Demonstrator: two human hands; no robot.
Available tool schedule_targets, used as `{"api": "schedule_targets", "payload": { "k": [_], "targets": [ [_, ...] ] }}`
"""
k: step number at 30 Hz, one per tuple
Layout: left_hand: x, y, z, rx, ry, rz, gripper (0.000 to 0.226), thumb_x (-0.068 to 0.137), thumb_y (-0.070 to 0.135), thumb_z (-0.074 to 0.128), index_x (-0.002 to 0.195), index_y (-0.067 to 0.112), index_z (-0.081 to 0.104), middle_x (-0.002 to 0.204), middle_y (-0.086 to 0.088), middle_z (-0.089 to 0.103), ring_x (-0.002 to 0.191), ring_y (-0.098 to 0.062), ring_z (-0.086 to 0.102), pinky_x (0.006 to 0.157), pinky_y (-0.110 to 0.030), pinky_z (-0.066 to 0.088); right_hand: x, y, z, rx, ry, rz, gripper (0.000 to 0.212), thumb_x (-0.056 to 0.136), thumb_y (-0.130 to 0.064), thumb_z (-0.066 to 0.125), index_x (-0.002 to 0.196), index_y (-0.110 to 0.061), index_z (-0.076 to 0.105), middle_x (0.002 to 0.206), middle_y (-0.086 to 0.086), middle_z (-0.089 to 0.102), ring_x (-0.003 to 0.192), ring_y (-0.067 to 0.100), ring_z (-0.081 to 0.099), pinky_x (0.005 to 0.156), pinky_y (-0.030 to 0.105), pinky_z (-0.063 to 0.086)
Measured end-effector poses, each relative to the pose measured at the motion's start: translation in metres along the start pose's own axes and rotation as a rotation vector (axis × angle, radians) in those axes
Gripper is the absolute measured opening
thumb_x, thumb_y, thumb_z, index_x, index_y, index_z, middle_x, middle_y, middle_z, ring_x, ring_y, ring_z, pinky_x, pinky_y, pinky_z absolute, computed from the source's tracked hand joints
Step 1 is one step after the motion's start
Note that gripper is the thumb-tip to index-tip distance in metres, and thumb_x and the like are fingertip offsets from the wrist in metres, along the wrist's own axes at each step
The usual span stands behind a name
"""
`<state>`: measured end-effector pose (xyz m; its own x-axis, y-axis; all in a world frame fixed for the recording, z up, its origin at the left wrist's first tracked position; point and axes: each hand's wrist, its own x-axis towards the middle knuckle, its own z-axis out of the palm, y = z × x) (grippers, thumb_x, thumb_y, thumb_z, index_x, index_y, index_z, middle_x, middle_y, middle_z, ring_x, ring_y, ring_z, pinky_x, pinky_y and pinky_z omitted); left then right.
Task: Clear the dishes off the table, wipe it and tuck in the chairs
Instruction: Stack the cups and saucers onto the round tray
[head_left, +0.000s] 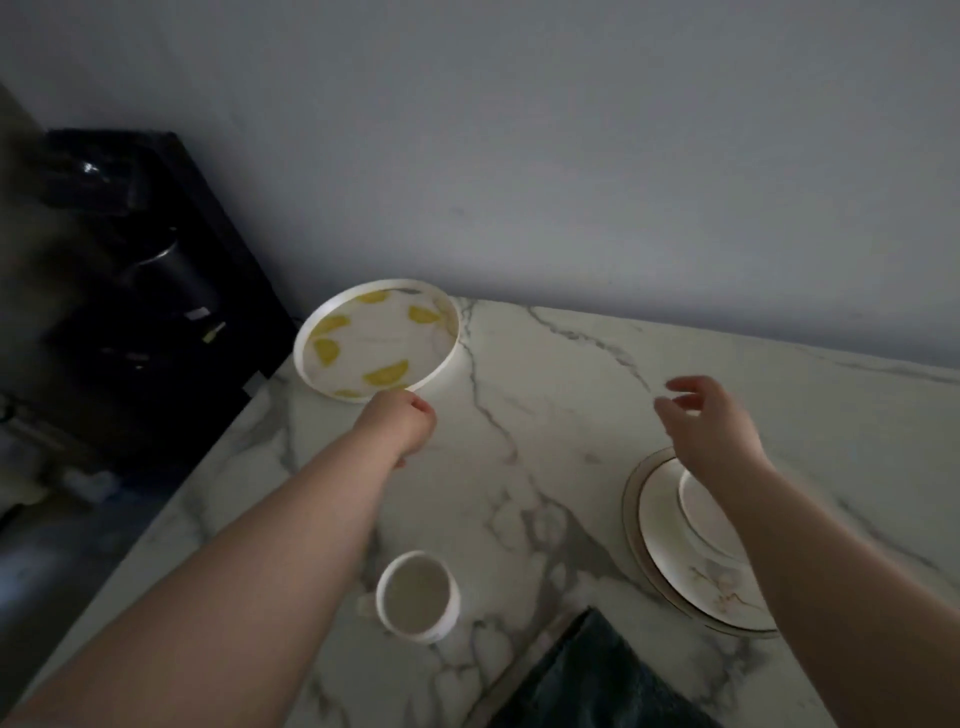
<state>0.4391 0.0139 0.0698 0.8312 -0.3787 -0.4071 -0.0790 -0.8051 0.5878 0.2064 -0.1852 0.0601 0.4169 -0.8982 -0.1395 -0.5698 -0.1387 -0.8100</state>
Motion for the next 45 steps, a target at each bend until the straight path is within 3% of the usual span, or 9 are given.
{"api": "schedule_targets", "payload": {
  "k": [3, 8, 17, 22, 29, 34, 37, 40, 45],
  "targets": [
    [0.021, -0.041, -0.039, -0.017, 0.037, -0.159, 0.025, 0.092, 0.020, 0.048, 0.109, 0.016, 0.064, 0.116, -0.013, 0.067, 0.091, -0.032, 0.068, 0.057, -0.029, 0.047, 0.001, -0.033, 0.063, 0.239, -0.200, 0.055, 0.026, 0.089, -0.026, 0.059, 0.114, -0.019, 0.062, 0.090, -0.001, 0.065, 0.079, 0.022, 0.065, 0.075, 0.039, 0.053],
    [0.056, -0.089, -0.054, 0.214, 0.022, -0.042, 0.040, 0.096, 0.014, 0.048, 0.135, 0.011, 0.053, 0.139, -0.014, 0.053, 0.124, -0.031, 0.053, 0.100, -0.033, 0.046, -0.003, -0.075, 0.150, 0.242, -0.439, 0.036, 0.023, 0.089, -0.025, 0.060, 0.112, -0.021, 0.061, 0.086, -0.003, 0.063, 0.080, 0.020, 0.063, 0.072, 0.032, 0.049],
    [0.118, -0.078, -0.019, 0.568, -0.048, 0.140, 0.060, 0.094, 0.031, 0.046, 0.150, 0.025, 0.025, 0.155, -0.003, 0.021, 0.143, -0.031, 0.018, 0.114, -0.046, 0.028, -0.005, -0.071, 0.192, 0.203, -0.528, 0.123, 0.017, 0.091, -0.018, 0.059, 0.107, -0.017, 0.063, 0.091, 0.003, 0.062, 0.071, 0.015, 0.061, 0.061, 0.025, 0.045],
    [0.126, -0.075, -0.011, 0.367, 0.073, 0.013, 0.043, 0.091, 0.019, 0.043, 0.131, 0.032, 0.050, 0.155, -0.011, 0.015, 0.137, -0.035, 0.027, 0.114, -0.042, 0.028, 0.000, -0.052, 0.189, 0.232, -0.493, 0.191, 0.014, 0.091, -0.016, 0.058, 0.104, -0.018, 0.063, 0.089, 0.001, 0.061, 0.069, 0.015, 0.061, 0.059, 0.024, 0.044],
    [0.096, -0.070, 0.010, 0.135, 0.021, 0.135, 0.017, 0.087, 0.017, 0.057, 0.097, 0.021, 0.071, 0.114, -0.004, 0.069, 0.108, -0.023, 0.062, 0.091, -0.025, 0.046, 0.003, -0.040, 0.188, 0.116, -0.405, 0.191, 0.022, 0.089, -0.019, 0.059, 0.111, -0.015, 0.061, 0.088, 0.003, 0.063, 0.075, 0.021, 0.064, 0.063, 0.027, 0.050],
    [0.076, -0.085, 0.031, 0.245, -0.103, 0.280, 0.012, 0.082, 0.028, 0.068, 0.082, 0.018, 0.075, 0.116, -0.003, 0.068, 0.123, -0.014, 0.054, 0.099, -0.020, 0.039, 0.007, -0.039, 0.174, -0.189, -0.222, 0.213, 0.059, 0.088, -0.035, 0.060, 0.137, -0.009, 0.038, 0.126, 0.014, 0.058, 0.112, 0.034, 0.059, 0.086, 0.032, 0.045],
    [0.064, -0.091, 0.041, 0.362, -0.187, 0.329, 0.012, 0.079, 0.037, 0.070, 0.071, 0.029, 0.067, 0.133, 0.004, 0.060, 0.134, -0.006, 0.043, 0.112, -0.026, 0.031, 0.005, -0.030, 0.156, -0.345, -0.181, 0.310, 0.056, 0.088, -0.026, 0.057, 0.133, -0.007, 0.029, 0.118, 0.017, 0.059, 0.111, 0.037, 0.057, 0.085, 0.039, 0.045],
    [0.049, -0.085, 0.038, 0.459, -0.148, 0.360, 0.012, 0.076, 0.042, 0.070, 0.078, 0.031, 0.067, 0.143, 0.016, 0.049, 0.127, -0.007, 0.051, 0.104, -0.029, 0.040, -0.001, -0.017, 0.138, -0.470, -0.175, 0.331, 0.052, 0.086, -0.016, 0.052, 0.130, -0.011, 0.025, 0.106, 0.014, 0.059, 0.105, 0.036, 0.059, 0.076, 0.040, 0.044],
    [0.032, -0.074, 0.034, 0.557, -0.272, 0.383, 0.008, 0.074, 0.041, 0.071, 0.079, 0.034, 0.068, 0.148, 0.017, 0.041, 0.130, -0.009, 0.048, 0.111, -0.034, 0.032, -0.023, -0.003, 0.122, -0.646, -0.227, 0.252, 0.060, 0.087, -0.014, 0.045, 0.139, -0.006, 0.017, 0.125, 0.015, 0.056, 0.116, 0.035, 0.055, 0.089, 0.041, 0.043]
  ]
}}
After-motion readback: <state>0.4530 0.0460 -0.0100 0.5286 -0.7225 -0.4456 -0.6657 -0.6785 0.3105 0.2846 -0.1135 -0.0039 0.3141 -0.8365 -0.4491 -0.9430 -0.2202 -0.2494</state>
